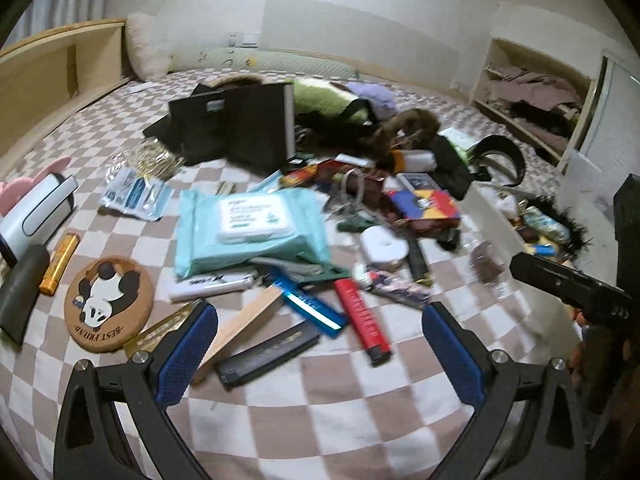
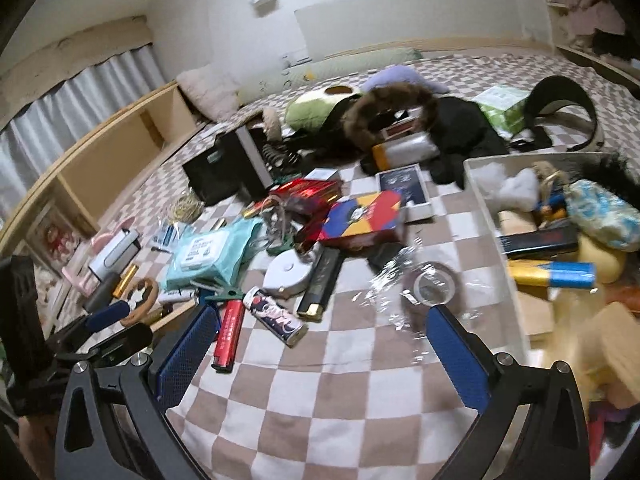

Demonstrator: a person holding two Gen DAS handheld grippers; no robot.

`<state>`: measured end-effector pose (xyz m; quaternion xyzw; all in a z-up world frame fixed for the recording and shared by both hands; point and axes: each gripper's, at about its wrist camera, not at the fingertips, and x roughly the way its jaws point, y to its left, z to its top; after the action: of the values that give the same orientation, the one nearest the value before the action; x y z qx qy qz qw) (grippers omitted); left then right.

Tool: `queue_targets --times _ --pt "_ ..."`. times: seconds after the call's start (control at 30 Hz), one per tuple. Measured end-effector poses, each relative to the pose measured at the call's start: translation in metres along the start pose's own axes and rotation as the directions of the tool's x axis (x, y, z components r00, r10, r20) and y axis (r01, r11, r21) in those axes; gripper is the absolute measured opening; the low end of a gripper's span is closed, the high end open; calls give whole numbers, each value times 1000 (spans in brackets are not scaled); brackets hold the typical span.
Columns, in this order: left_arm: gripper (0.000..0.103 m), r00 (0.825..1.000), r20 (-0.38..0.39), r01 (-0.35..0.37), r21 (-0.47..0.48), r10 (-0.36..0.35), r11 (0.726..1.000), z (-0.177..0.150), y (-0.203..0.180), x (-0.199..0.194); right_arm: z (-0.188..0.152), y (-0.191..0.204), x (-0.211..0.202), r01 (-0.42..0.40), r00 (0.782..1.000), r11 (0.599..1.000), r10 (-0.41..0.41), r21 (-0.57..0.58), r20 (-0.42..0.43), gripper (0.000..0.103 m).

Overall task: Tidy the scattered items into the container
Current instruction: 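Withdraw both grippers from the tray back over the scattered items, then close the right gripper on the bagged brown tape roll while the left gripper lowers toward the green clip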

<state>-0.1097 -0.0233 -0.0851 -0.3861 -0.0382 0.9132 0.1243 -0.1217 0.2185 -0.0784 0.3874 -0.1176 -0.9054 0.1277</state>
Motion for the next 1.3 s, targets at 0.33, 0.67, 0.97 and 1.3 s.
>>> queue_targets --times 0.33,0.67,0.97,1.3 --pt "103 1000 9 4 -55 -4 998 -10 13 10 0 -21 22 228 974 974 -228 5 9 103" --pt "103 1000 14 -12 -89 13 996 -15 19 12 8 -26 55 286 955 956 -290 -67 -67 103" --pt "103 998 1 -63 -89 63 994 -14 20 19 4 -20 63 304 948 945 -313 -122 -61 103" --pt "103 999 32 43 -83 -40 996 -10 14 14 5 -18 70 362 925 917 -376 -169 -60 84"
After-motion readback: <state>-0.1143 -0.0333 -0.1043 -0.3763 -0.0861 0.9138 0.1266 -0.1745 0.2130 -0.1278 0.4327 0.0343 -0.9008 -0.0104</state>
